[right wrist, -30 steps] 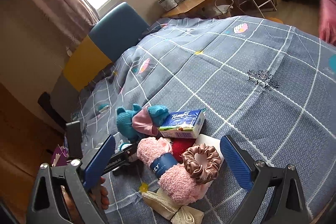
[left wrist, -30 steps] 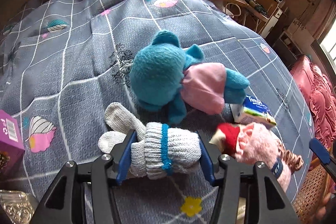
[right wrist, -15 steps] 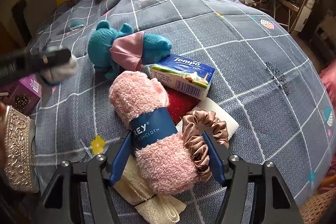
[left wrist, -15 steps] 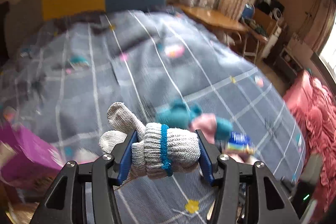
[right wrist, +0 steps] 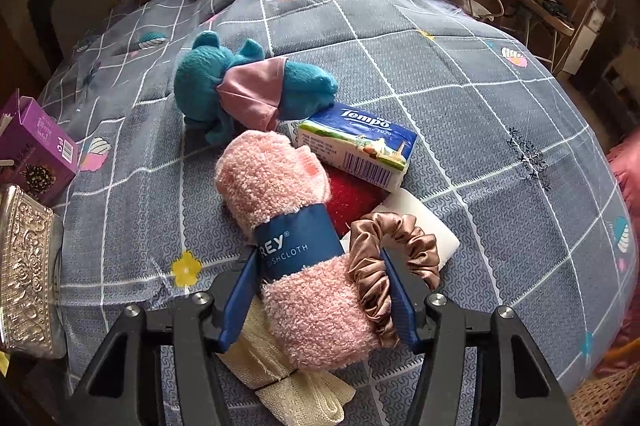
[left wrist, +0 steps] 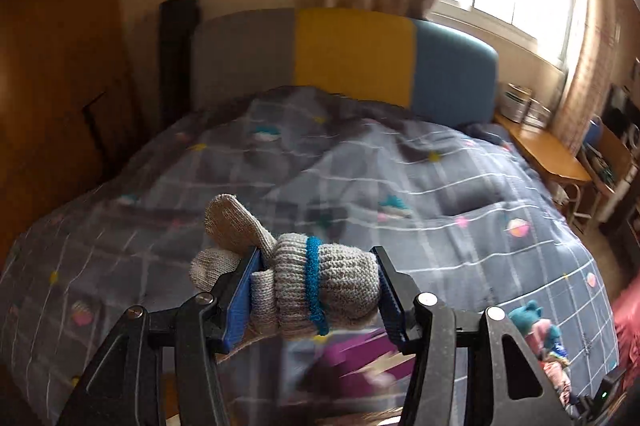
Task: Organize soft objects
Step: 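Drop the glove into the gold tray with left gripper while right gripper grasps pink towel roll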
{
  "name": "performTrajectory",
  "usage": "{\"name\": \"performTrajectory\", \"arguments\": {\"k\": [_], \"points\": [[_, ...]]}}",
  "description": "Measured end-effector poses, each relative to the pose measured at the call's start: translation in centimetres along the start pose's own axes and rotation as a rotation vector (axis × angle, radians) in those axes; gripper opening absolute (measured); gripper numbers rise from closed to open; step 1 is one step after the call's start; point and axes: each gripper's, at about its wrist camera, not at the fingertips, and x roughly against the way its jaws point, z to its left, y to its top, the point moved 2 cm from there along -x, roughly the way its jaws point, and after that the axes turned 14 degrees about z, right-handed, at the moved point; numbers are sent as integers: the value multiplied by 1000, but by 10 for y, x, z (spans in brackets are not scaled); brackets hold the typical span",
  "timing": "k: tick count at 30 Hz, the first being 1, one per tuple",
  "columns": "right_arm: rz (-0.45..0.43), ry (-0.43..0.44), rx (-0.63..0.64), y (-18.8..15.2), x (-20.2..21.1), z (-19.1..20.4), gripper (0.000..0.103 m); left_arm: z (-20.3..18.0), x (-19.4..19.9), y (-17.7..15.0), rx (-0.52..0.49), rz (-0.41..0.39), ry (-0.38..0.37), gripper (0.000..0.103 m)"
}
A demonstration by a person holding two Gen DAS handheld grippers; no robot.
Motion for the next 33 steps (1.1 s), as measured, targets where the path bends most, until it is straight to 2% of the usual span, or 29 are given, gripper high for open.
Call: {"name": "performTrajectory", "arguments": {"k": [3, 7, 11, 17, 21, 22, 23, 25, 29, 33], "points": [[1, -13, 11, 0, -1, 2, 60, 48, 4, -41, 43, 11, 32, 55], [11, -47, 34, 0, -4, 5, 60, 92, 5, -109, 86, 43, 11, 55], [32, -83, 56, 0, -10, 10, 60, 118, 2, -176, 149, 81, -66, 55], [33, -131, 75, -2, -12, 15, 60, 122, -1, -246, 165, 133, -147, 55], [37, -171, 91, -3, -15, 18, 60, 118, -14, -271, 135, 169, -96, 59], [36, -174, 91, -3, -15, 18, 60, 119, -17, -276, 137, 185, -97, 63], [36, -175, 90, -2, -16, 18, 60, 119, -21, -280, 139, 197, -96, 71], [35, -179, 88, -2, -16, 18, 60, 115, -23, -287, 129, 190, -82, 81], [32, -192, 92, -2, -17, 19, 60, 111, -18, -299, 142, 161, -90, 81], [31, -198, 94, 0, -18, 19, 60, 109, -10, -305, 157, 137, -46, 81]]}}
